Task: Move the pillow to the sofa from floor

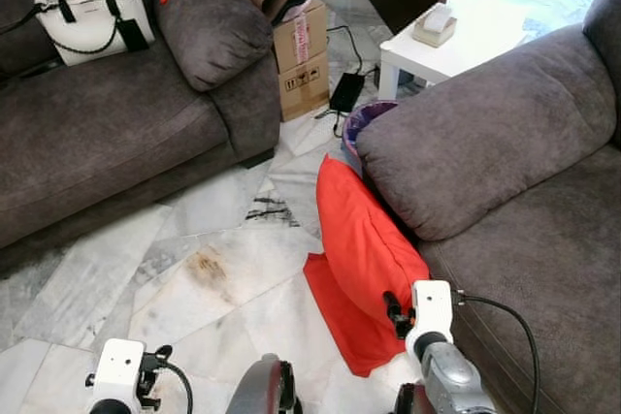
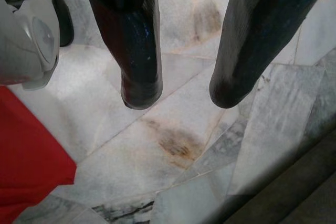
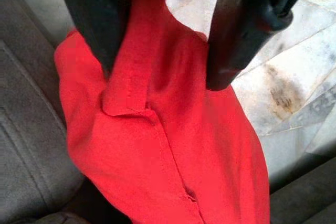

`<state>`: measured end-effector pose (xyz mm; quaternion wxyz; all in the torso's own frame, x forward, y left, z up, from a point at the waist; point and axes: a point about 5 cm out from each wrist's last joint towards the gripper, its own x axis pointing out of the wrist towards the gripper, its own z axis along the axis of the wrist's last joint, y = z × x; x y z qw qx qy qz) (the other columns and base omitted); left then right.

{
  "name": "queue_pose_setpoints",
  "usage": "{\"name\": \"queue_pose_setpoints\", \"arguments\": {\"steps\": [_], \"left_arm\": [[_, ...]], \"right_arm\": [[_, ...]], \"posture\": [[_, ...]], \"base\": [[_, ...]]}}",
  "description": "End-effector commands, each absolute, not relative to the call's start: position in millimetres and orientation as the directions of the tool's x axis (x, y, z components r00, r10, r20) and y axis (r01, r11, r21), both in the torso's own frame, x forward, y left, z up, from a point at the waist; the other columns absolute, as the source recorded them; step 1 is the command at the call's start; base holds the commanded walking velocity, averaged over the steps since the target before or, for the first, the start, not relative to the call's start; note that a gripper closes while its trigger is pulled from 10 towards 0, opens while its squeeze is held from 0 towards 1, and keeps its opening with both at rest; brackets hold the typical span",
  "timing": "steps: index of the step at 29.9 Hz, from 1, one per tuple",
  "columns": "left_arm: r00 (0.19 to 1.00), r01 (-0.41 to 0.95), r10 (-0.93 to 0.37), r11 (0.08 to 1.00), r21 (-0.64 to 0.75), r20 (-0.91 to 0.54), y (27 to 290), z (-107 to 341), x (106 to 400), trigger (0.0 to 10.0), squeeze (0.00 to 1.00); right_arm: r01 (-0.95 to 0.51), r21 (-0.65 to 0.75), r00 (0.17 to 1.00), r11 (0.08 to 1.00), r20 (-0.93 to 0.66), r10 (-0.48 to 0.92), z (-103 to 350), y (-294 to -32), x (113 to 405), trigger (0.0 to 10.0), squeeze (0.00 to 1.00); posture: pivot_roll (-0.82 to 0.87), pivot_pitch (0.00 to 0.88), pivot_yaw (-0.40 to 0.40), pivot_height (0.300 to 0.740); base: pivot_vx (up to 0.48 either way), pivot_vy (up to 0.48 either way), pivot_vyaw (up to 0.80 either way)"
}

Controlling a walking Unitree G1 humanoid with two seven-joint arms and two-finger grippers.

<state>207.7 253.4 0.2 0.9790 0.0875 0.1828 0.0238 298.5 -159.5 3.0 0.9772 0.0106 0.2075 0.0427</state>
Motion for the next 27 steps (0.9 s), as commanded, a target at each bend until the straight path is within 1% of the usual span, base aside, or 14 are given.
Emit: {"name": "queue_pose_setpoints", "arguments": {"steps": [1, 8, 14, 18, 27], "left_arm": [[0.909, -0.028, 0.104, 0.982, 0.189, -0.403, 260, -7, 197, 10.0, 0.00], [0.897, -0.044, 0.119, 0.982, 0.181, -0.426, 259, -15, 194, 10.0, 0.00], [0.895, -0.058, 0.127, 0.984, 0.171, -0.428, 255, -18, 198, 10.0, 0.00], [0.895, -0.063, 0.129, 0.984, 0.164, -0.428, 253, -19, 205, 10.0, 0.00], [0.904, -0.096, 0.153, 0.983, 0.158, -0.400, 255, -13, 225, 10.0, 0.00]], "right_arm": [[-0.074, 0.051, 0.891, 0.996, -0.446, 0.089, -8, -157, 288, 0.0, 0.00], [-0.070, 0.038, 0.886, 0.997, -0.457, 0.080, -9, -162, 287, 0.0, 0.00], [-0.054, 0.040, 0.885, 0.998, -0.461, 0.067, -10, -166, 286, 0.0, 0.00], [-0.036, 0.075, 0.884, 0.997, -0.464, 0.067, -12, -165, 284, 0.0, 0.00], [0.002, 0.108, 0.888, 0.994, -0.457, 0.048, -11, -164, 285, 0.0, 0.00]], "posture": [[0.26, 0.234, 0.132, 0.642], [0.25, 0.211, 0.108, 0.642], [0.23, 0.191, 0.091, 0.642], [0.22, 0.150, 0.073, 0.642], [0.19, 0.083, 0.066, 0.642]], "base": [[0.000, 0.000, 0.00], [0.000, 0.000, 0.00], [0.000, 0.000, 0.00], [0.000, 0.000, 0.00], [0.000, 0.000, 0.00]]}}
